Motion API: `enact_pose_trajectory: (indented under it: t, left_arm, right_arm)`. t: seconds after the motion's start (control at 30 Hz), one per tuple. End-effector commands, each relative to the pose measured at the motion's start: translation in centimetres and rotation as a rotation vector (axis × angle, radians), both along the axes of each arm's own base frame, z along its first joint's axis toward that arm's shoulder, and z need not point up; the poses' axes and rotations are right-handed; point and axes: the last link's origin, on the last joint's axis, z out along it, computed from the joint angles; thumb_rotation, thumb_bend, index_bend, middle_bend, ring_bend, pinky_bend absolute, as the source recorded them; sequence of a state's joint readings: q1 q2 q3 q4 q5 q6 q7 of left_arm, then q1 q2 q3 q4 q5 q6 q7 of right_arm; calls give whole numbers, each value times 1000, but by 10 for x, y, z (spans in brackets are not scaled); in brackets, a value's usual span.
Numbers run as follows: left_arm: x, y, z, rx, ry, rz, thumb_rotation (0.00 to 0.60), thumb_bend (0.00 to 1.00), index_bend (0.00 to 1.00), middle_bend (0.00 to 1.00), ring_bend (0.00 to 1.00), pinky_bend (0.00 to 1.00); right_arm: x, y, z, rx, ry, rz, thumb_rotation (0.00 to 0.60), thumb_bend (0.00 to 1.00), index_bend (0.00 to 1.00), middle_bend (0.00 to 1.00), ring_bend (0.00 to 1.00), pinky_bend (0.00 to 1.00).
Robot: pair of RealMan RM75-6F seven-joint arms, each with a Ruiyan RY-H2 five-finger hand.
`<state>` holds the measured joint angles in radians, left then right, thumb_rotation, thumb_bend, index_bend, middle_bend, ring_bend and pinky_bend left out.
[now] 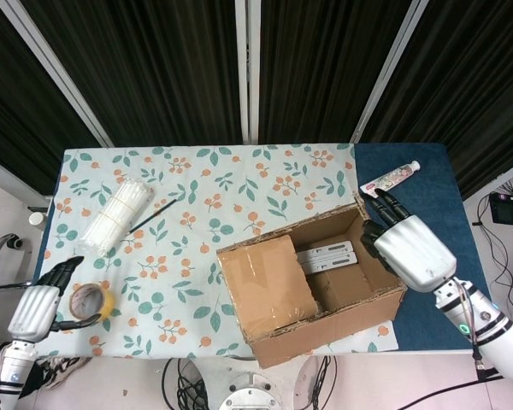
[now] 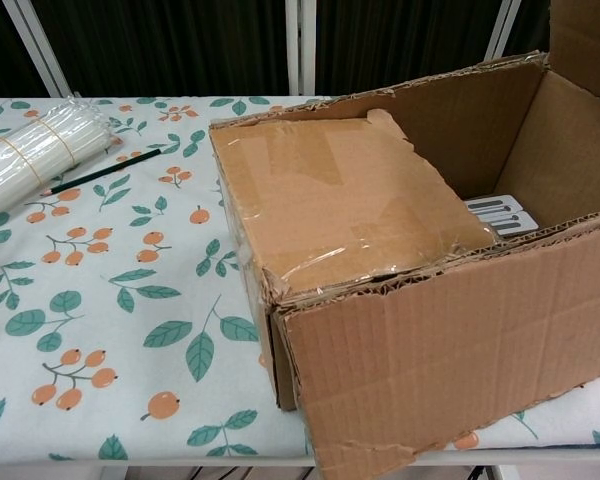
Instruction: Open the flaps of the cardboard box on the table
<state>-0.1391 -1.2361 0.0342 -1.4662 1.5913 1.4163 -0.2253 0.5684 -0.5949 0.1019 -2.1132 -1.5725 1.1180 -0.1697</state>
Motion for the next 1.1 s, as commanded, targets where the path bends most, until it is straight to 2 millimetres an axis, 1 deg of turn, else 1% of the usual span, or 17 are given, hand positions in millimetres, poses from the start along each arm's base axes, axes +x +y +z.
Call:
enact_pose_trajectory:
  t: [0.03,0.13,0.23,0.3,0.37,0.47,0.57,0.6,0.67,0.7,0.77,0.8,0.83,0.87,1.0,1.03,1.1]
  left_arm:
    - [4,2,-2,-9,6,-8,397,12,55,92,106,225]
    - [9,5,-5,-24,13,-14,396,12,55,92,106,225]
    - [13,6,-8,-34,20,-20,398,12,55,93,106,225]
    - [15,7,-8,-34,23,-20,399,12,55,93,106,225]
    - [17,8,-7,-31,25,-18,400,12,55,92,106,225]
    - [18,9,-6,-23,26,-17,395,12,55,92,106,225]
    - [20,9,-4,-14,26,-18,398,12,55,93,106,225]
    - [20,9,-4,-13,25,-17,400,12,55,93,106,225]
    - [19,9,-3,-9,24,-16,399,12,55,92,106,225]
    - [19,9,-3,-7,23,-16,398,12,55,92,106,225]
    - [19,9,-2,-1,22,-18,398,12,55,93,106,225]
    - [18,9,-1,2,22,-19,398,12,55,93,106,225]
    - [18,9,-1,5,21,-19,398,12,55,93,106,225]
    - [17,8,0,9,18,-19,398,12,55,92,106,225]
    - [15,7,2,16,15,-19,399,12,55,92,106,225]
    - [14,6,2,17,15,-18,398,12,55,92,106,225]
    - [12,5,3,19,11,-14,397,12,55,93,106,225]
  right_arm:
    - [-17,5,19,-37,-18,-22,600,698,639,410,0,0]
    - [-32,7,33,-62,-41,-54,600,697,638,420,0,0]
    - [-56,9,46,-85,-56,-125,600,697,638,440,5,0]
    - [-72,9,52,-91,-60,-176,600,697,638,441,6,0]
    - [-83,9,56,-95,-62,-211,600,697,636,440,6,0]
    - [-92,7,59,-100,-79,-231,600,696,626,438,5,0]
    - [-88,5,59,-100,-109,-208,600,695,592,424,5,0]
    - [-84,5,58,-98,-127,-186,600,688,558,406,5,0]
    - [-72,3,52,-90,-168,-123,600,677,440,323,3,0]
    - [-67,3,49,-89,-172,-94,600,676,363,269,2,0]
    - [-54,1,37,-85,-147,-17,600,667,156,140,0,0]
    - [-48,0,30,-81,-130,13,600,647,97,103,0,0]
    - [-43,-1,23,-75,-114,39,600,594,35,54,0,0]
    - [-37,-3,11,-67,-83,75,600,522,4,20,0,0]
    - [-25,-14,-30,-74,45,177,600,216,0,0,0,0]
    - [-22,-17,-39,-78,69,201,600,115,0,0,0,0]
    - [-17,-24,-61,-76,94,238,600,9,0,0,0,0]
